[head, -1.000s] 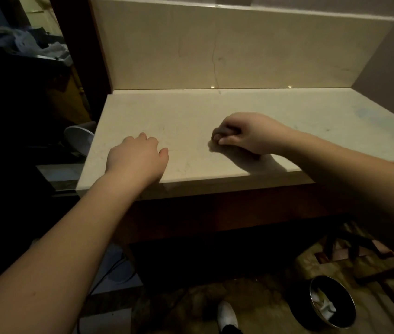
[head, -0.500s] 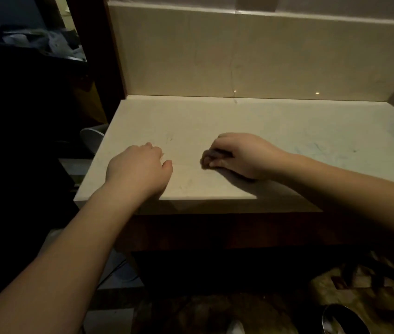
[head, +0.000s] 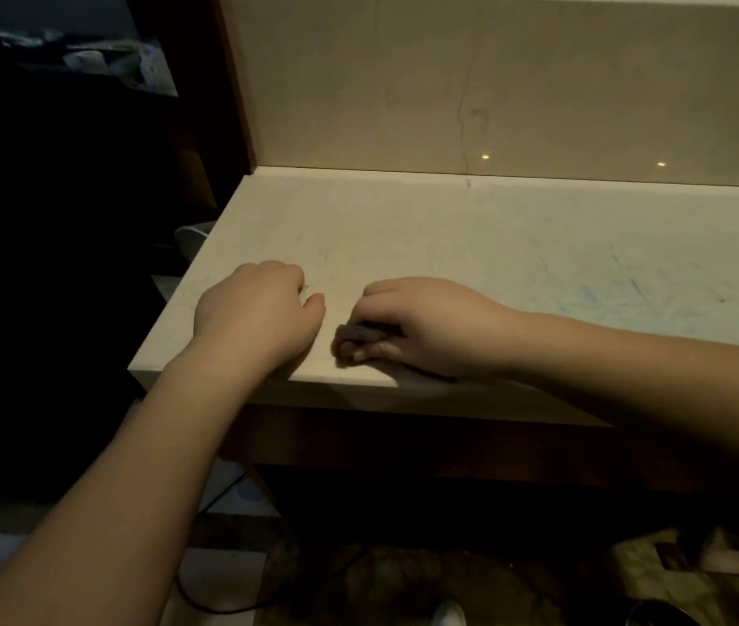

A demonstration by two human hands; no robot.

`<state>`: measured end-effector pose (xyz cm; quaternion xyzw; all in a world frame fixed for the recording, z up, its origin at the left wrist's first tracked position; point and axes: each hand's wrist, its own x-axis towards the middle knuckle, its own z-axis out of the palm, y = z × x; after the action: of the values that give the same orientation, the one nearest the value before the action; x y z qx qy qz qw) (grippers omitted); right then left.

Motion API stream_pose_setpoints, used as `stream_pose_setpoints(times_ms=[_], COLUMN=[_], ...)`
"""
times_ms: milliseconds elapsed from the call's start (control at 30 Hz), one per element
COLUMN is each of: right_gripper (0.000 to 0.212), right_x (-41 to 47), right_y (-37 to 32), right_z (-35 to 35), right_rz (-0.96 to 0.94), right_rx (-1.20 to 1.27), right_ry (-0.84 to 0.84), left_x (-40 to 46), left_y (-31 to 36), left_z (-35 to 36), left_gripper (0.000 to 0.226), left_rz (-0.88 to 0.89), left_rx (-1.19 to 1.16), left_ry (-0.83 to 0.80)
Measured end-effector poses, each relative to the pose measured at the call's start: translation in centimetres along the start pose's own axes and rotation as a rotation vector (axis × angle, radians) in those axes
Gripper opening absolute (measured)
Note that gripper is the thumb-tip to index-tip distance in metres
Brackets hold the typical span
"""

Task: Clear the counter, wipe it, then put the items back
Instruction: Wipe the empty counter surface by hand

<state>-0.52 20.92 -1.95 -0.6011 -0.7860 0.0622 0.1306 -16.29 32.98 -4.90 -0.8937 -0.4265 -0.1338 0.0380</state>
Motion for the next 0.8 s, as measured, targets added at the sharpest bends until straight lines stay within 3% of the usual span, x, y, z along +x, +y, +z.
stream_pose_setpoints(times_ms=[267,533,800], right_gripper=[0.023,0.027,0.024], right_x=[-7.7,-1.5,-8.1], right_y=[2.2,0.7,3.2], right_z=[-1.9,-0.5,-1.8], right_rz=[-0.015,0.016,0.028], right_rx=[0.034,-0.051,-0.061], right_ry=[-0.040,-0.006,-0.030], left_x=[-0.6,0.1,0.0], left_y=[0.3,1.6,1.6], left_z=[0.5,0.4,0.3], left_gripper=[0.026,0.021,0.024], left_rz=[-0.010,-0.069,-0.057], left_rx=[0.006,0.139,0.134], left_ry=[0.054,0.017,0.003])
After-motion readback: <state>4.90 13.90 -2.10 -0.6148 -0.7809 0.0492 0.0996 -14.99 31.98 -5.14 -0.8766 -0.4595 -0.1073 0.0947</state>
